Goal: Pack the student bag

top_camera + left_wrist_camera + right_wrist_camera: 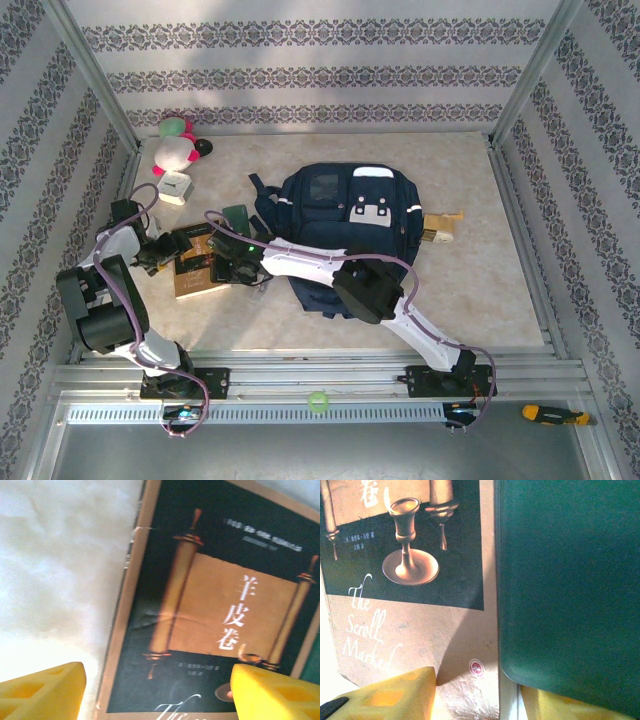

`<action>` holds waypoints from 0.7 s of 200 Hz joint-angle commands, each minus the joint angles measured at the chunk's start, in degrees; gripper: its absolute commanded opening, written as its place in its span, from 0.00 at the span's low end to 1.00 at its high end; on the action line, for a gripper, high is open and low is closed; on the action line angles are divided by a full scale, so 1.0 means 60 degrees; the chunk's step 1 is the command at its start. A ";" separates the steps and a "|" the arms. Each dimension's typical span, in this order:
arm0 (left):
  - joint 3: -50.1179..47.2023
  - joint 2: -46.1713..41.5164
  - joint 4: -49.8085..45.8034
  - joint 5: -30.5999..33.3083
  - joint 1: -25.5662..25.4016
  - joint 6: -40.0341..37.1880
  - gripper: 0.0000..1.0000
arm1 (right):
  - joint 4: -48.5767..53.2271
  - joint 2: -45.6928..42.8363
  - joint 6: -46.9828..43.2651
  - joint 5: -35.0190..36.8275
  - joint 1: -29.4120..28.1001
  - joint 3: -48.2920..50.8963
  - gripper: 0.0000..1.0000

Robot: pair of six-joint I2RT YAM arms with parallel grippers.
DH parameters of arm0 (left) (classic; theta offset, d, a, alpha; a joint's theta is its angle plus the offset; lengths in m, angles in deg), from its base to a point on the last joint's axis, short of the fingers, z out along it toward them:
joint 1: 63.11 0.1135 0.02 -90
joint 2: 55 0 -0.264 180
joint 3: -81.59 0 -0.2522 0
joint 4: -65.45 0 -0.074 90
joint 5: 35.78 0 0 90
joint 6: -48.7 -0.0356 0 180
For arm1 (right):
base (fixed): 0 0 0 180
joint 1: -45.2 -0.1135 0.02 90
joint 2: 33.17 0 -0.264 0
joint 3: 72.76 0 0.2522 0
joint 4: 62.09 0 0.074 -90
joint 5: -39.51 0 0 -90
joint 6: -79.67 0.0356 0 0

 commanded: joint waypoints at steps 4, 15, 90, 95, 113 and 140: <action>-0.0197 0.0379 0.0122 0.0562 -0.0021 0.0134 0.76 | 0.0532 0.0027 -0.0264 0.0589 0.0223 0.0218 0.46; -0.0156 0.0733 0.0149 0.0148 -0.0029 0.0111 0.75 | 0.0558 0.0037 -0.0252 0.0583 0.0230 0.0232 0.45; -0.1111 -0.0001 0.0874 -0.2842 -0.0023 0.0268 0.62 | 0.0225 0.0060 0.0045 -0.0269 0.0318 -0.0037 0.34; -0.1209 -0.0147 0.0881 -0.2978 -0.0030 0.0295 0.62 | 0.0225 0.0087 0.0065 -0.0337 0.0318 -0.0092 0.34; -0.1458 -0.0861 0.0889 -0.3529 -0.0021 0.0381 0.61 | 0.0176 0.0137 0.0137 -0.0490 0.0318 -0.0164 0.34; -0.1757 -0.2162 0.1273 -0.4327 -0.0030 0.0894 0.61 | 0.0123 0.0110 0.0251 -0.0593 0.0337 -0.0123 0.34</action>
